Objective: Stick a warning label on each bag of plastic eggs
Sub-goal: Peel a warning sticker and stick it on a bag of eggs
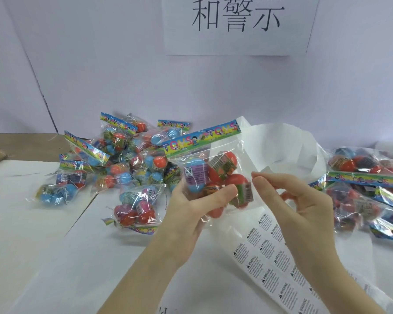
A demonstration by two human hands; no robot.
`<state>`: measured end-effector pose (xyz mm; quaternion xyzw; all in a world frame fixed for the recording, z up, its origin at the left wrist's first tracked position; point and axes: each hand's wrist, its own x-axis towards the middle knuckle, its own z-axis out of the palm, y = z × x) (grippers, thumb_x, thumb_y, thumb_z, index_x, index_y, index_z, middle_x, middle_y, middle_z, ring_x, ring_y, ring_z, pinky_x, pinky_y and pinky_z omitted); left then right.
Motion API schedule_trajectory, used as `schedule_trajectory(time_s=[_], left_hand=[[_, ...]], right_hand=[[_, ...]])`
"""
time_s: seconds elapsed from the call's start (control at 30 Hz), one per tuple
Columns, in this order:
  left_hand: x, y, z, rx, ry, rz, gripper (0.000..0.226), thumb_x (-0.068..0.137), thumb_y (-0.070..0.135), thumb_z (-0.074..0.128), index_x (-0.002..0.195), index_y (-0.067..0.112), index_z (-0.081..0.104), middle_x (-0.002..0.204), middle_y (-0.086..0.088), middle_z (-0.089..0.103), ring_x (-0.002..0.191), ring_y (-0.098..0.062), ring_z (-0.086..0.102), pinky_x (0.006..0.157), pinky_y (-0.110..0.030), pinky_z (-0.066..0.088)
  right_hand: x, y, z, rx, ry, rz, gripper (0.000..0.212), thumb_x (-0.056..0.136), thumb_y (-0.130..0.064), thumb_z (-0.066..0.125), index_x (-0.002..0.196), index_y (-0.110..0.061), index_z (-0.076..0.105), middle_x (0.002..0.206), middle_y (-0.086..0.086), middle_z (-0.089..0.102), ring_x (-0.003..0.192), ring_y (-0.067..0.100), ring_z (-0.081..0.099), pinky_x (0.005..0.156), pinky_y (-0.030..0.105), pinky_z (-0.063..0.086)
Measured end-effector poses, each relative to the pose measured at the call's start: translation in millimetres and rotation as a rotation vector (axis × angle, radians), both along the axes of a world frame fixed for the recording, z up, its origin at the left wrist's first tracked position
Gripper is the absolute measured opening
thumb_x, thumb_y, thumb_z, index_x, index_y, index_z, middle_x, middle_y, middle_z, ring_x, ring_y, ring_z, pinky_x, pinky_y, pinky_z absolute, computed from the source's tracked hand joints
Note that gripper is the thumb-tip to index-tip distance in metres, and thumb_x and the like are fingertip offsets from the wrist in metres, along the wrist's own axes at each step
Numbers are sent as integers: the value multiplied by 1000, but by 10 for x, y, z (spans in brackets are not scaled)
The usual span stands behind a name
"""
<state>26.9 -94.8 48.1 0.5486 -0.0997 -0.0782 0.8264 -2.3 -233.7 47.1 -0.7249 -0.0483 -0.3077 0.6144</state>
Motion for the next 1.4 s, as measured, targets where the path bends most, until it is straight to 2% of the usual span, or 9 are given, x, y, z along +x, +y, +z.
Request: schedule_trajectory(time_s=[0.2,0.33,0.43,0.5,0.63,0.87,1.0,1.17,1.4], left_hand=[[26,-8,-39,9,-23,40,28,57,10,74,84,7,69,74,-9,66,75,-27,51,67,-30,42],[28,-7,-51,28,-29,60,36,58,12,75,91,2,67,78,-13,66,74,-27,52,63,-25,44],[27,-12,-48,51,-57,48,25,58,13,76,83,10,72,79,-14,67,74,-28,54,69,-31,44],[23,-12,-45,62,-84,37,18,57,13,76,75,17,74,74,-8,69,66,-19,56,61,-22,45],[44,-5,-74,79,-84,44,27,57,14,78,83,12,71,80,-15,69,71,-25,59,60,-23,46],[53,3,-77,69,-135,93,31,56,11,77,85,8,66,62,3,66,49,-5,52,48,-14,41],[57,-27,-82,95,-207,205,46,55,12,79,96,-1,65,67,0,69,50,-4,54,48,-14,42],[34,-38,-87,80,-269,275,51,50,12,87,96,5,66,75,2,73,63,-8,66,58,-15,49],[1,-88,-58,35,-279,292,47,50,17,79,94,6,65,71,3,71,57,-4,62,55,-13,47]], right_hand=[[1,-18,-25,-57,-19,13,29,72,-11,74,75,-39,71,68,-19,68,64,0,54,64,13,39],[-12,-11,-26,-141,-40,22,26,71,-11,80,66,-34,68,69,-20,66,68,2,52,66,13,37],[-6,-16,-32,-154,-43,15,31,72,-6,77,70,-35,66,70,-19,66,67,3,51,65,12,37],[0,-28,-29,-152,-41,12,33,71,-4,76,67,-35,66,66,-20,65,64,2,50,64,11,37],[19,-65,-27,-174,3,59,9,69,-20,71,68,-28,67,66,-18,63,66,5,48,65,14,37],[37,-110,-12,-274,37,113,17,68,-24,66,76,-38,62,68,-20,61,68,5,46,63,15,36],[31,-116,-3,-223,-11,53,18,63,-26,84,62,-34,68,62,-21,62,63,2,49,63,11,37],[44,-133,18,-74,71,134,10,69,-27,73,72,-36,74,61,-10,67,59,5,47,58,14,38],[34,-91,-19,-375,-99,-82,17,69,-24,78,65,-37,68,59,-21,61,62,6,52,63,10,37]])
